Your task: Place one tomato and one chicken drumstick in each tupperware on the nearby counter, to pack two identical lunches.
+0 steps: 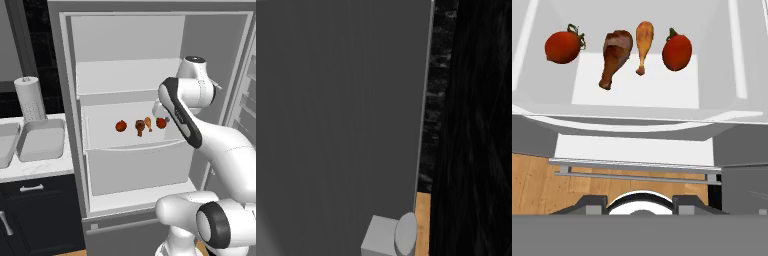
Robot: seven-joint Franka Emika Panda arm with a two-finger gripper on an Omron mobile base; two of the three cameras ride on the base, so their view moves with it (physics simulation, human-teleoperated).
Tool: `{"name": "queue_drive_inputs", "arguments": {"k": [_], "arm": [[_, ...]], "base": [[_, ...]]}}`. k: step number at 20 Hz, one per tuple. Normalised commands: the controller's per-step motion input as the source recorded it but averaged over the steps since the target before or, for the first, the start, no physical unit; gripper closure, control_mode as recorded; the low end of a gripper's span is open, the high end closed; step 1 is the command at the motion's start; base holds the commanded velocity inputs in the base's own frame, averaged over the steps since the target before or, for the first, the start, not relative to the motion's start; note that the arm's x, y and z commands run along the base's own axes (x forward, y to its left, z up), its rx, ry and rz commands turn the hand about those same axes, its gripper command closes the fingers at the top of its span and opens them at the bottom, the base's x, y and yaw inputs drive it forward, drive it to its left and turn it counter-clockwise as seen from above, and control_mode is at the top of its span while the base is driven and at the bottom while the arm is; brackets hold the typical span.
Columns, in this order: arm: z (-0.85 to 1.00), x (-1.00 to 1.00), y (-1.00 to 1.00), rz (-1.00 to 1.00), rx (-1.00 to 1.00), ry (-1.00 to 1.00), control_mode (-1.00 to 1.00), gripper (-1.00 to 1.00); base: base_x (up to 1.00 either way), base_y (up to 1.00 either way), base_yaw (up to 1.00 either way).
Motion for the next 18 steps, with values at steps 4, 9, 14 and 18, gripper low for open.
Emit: {"name": "queue_drive_inputs", "arguments": {"k": [4, 9, 14, 18], "arm": [[0.0, -0.32, 0.14, 0.0, 0.0, -0.05, -1.0, -1.0], [-0.08, -0.67, 0.51, 0.01, 0.0, -0.14, -1.0, -1.0], [-0.62, 0.08, 0.54, 0.0, 0.0, -0.15, -1.0, -1.0], [-0.73, 0.57, 0.32, 0.0, 0.01, -0.05, -1.0, -1.0]], "base": [[0.0, 0.0, 0.0], [0.0, 0.0, 0.0], [0.0, 0.0, 0.0], [0.0, 0.0, 0.0]]}}
